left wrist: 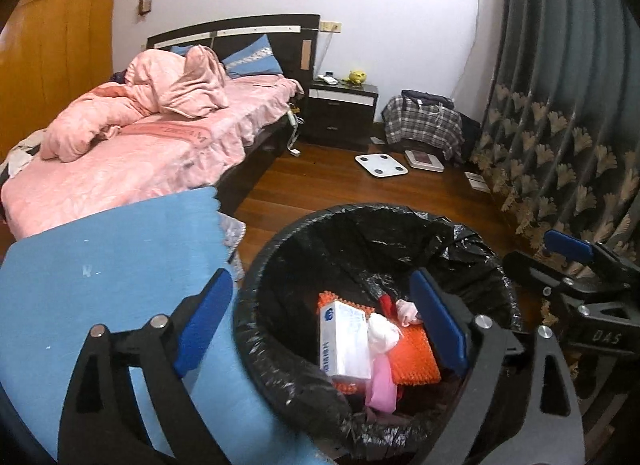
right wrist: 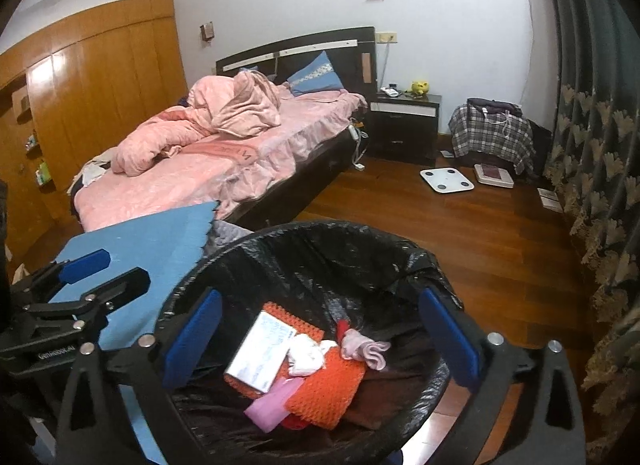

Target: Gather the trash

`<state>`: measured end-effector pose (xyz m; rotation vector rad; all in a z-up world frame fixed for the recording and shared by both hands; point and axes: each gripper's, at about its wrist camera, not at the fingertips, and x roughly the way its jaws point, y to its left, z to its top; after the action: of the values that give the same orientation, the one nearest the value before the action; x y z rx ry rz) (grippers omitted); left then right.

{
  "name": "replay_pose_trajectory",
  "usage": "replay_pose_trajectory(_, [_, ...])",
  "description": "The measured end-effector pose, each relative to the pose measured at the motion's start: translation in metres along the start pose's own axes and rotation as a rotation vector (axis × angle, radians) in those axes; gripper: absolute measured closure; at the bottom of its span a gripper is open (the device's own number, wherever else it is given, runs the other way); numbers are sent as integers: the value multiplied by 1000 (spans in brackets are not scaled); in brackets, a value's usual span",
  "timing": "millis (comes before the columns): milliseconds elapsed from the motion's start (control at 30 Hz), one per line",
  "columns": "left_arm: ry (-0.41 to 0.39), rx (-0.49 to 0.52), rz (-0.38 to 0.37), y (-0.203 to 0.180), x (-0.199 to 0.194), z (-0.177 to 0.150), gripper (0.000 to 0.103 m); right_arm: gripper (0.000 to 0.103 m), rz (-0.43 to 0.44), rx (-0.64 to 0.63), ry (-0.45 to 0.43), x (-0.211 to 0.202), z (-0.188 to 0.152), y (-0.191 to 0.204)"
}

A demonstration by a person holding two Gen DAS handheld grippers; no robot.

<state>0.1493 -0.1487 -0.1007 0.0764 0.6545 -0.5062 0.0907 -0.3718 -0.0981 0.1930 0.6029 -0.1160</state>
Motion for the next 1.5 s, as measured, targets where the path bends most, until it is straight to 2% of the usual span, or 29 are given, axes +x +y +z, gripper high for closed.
replay_pose_trajectory(300, [-27,-17,45,7,-38,1,12,6,60,-19,-5,-26,9,25])
replay_pose_trajectory(700, [-75,-28,74,9,-69,4,12,6,75,-54,-31,-46,17,43])
replay_pose_trajectory(933, [-100,-25,82,9,-78,7,12,6,78,-60,-36,-50,18,46])
replay_pose_trajectory(1500, [-100,-26,81,10,-79,7,12,6,75,-68,-37,-51,20,47])
